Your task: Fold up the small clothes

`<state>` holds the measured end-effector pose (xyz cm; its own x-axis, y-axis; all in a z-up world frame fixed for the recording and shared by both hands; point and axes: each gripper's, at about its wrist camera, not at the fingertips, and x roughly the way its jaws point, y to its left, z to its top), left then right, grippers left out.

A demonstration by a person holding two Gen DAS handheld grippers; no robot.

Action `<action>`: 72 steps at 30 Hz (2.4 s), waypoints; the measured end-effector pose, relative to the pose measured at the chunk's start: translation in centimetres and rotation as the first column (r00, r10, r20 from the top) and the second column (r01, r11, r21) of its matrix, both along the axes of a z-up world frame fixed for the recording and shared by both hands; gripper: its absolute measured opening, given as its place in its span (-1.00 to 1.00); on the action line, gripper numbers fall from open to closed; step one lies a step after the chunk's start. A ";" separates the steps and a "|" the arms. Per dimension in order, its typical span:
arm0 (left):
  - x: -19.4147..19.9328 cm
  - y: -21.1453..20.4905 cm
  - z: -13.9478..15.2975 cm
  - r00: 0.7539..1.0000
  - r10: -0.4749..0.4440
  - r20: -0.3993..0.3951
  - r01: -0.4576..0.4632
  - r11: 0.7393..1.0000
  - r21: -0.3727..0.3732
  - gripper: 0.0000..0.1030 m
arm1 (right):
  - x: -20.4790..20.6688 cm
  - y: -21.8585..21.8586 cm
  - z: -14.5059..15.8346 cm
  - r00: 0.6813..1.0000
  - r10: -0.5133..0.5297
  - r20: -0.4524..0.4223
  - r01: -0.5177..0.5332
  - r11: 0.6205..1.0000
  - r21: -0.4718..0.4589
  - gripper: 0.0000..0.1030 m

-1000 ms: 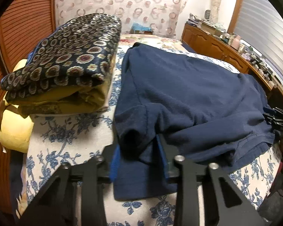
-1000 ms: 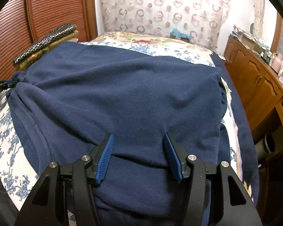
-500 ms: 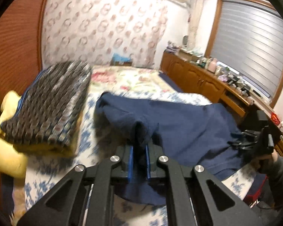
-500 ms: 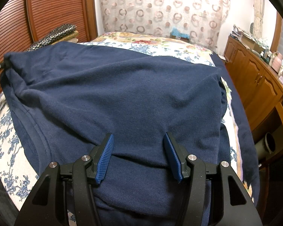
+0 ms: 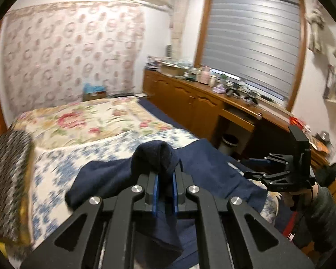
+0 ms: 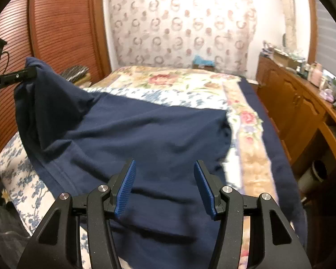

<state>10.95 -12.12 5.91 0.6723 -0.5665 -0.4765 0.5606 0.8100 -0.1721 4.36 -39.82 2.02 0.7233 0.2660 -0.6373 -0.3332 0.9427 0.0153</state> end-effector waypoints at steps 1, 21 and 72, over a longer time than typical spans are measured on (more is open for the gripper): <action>0.2 -0.9 0.2 1.000 -0.023 0.001 0.023 1.000 0.007 -0.89 | -0.2 -0.4 0.3 1.000 -0.010 0.007 0.010 1.000 0.002 0.08; -0.7 -13.6 1.1 0.949 -0.291 -0.124 0.307 0.942 0.135 -0.23 | -1.2 -4.7 2.2 0.995 -0.096 0.031 0.095 0.994 0.045 0.08; -0.1 5.3 -8.0 0.974 0.216 -0.069 -0.204 0.968 0.146 -0.07 | -1.5 1.3 1.4 0.995 0.094 -0.024 -0.095 0.995 -0.035 -0.83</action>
